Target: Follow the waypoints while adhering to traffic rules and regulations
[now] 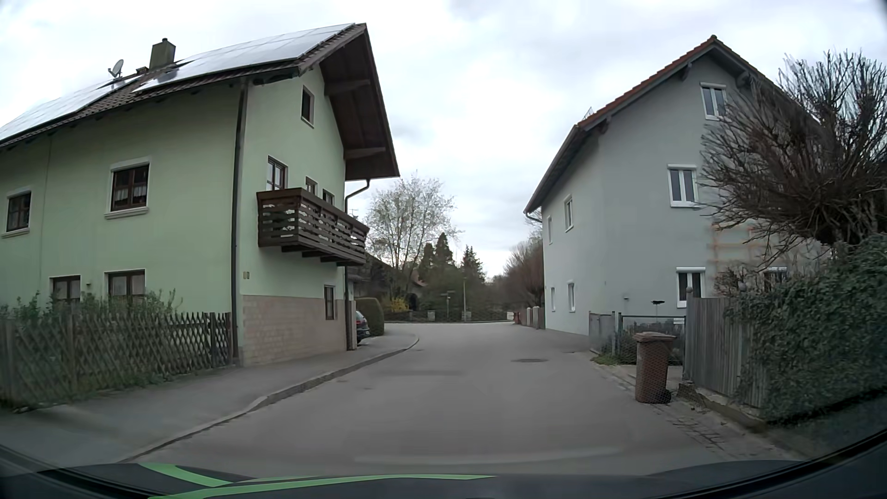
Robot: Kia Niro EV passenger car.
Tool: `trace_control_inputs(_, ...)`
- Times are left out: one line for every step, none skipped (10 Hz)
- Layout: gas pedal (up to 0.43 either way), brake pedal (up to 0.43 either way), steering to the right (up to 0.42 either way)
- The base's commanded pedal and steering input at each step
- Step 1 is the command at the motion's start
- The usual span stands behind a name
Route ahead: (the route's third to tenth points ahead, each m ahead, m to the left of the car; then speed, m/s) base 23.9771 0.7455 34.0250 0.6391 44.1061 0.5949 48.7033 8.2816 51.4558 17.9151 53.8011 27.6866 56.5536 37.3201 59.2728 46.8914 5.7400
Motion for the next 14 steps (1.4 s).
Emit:
trace_control_inputs(0.169,0.0,0.063)
trace_control_inputs(0.157,0.0,0.061)
trace_control_inputs(0.15,0.0,0.059)
trace_control_inputs(0.15,0.0,0.056)
trace_control_inputs(0.15,0.0,0.051)
trace_control_inputs(0.138,0.0,0.049)
trace_control_inputs(0.13,0.0,0.048)
trace_control_inputs(0.118,0.0,0.045)
trace_control_inputs(0.11,0.0,0.044)
trace_control_inputs(0.098,0.0,0.042)
trace_control_inputs(0.098,0.0,0.041)
trace_control_inputs(0.079,0.0,0.04)
trace_control_inputs(0.079,0.0,0.036)
trace_control_inputs(0.079,0.0,0.029)
